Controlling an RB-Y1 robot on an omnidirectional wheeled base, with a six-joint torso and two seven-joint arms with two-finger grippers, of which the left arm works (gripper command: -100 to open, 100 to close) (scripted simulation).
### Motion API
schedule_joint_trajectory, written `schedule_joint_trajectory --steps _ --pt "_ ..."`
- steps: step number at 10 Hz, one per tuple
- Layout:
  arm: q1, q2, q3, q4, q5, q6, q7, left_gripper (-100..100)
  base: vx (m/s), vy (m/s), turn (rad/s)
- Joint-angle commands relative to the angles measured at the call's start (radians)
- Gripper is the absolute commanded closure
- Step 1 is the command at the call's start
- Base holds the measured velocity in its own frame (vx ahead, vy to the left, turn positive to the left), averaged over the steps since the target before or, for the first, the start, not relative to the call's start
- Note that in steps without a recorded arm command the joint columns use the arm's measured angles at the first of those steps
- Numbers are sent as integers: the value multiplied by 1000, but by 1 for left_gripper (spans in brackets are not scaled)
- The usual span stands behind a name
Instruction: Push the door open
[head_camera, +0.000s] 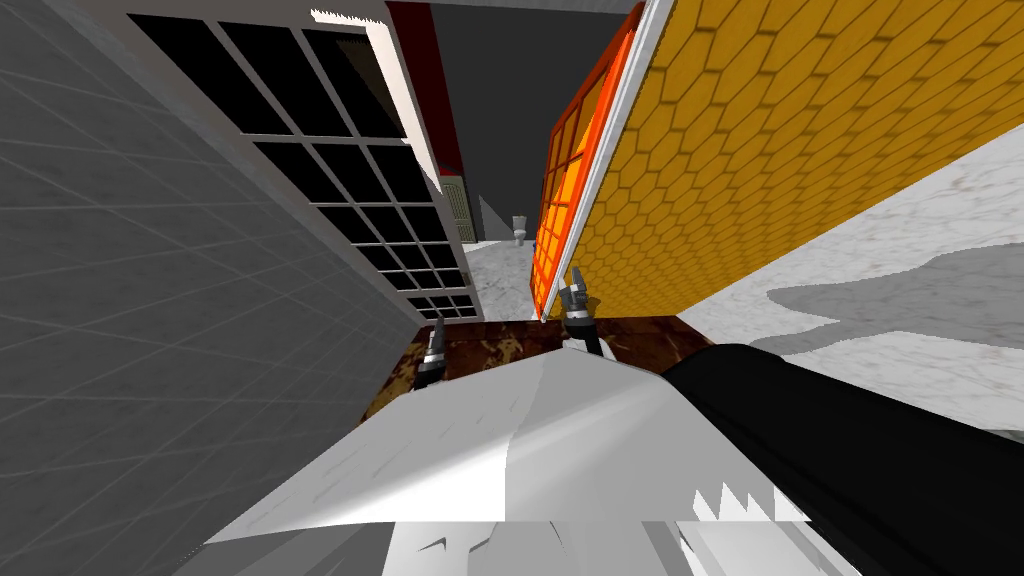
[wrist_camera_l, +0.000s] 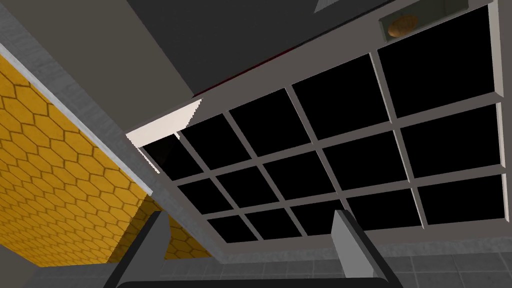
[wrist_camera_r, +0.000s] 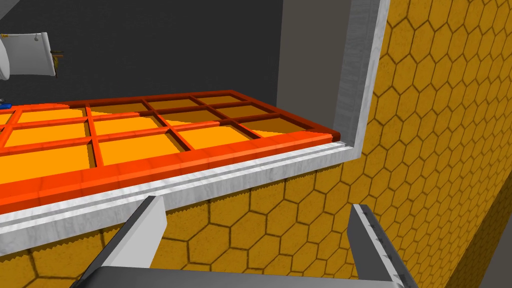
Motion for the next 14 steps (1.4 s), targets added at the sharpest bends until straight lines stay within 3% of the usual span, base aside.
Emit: schedule_joint_trajectory --steps 1,14 --pt "-12 8 -13 45 7 -18 -41 -100 105 -30 -38" --pt "-125 99 -95 412 72 -151 -320 -100 102 -15 -34"
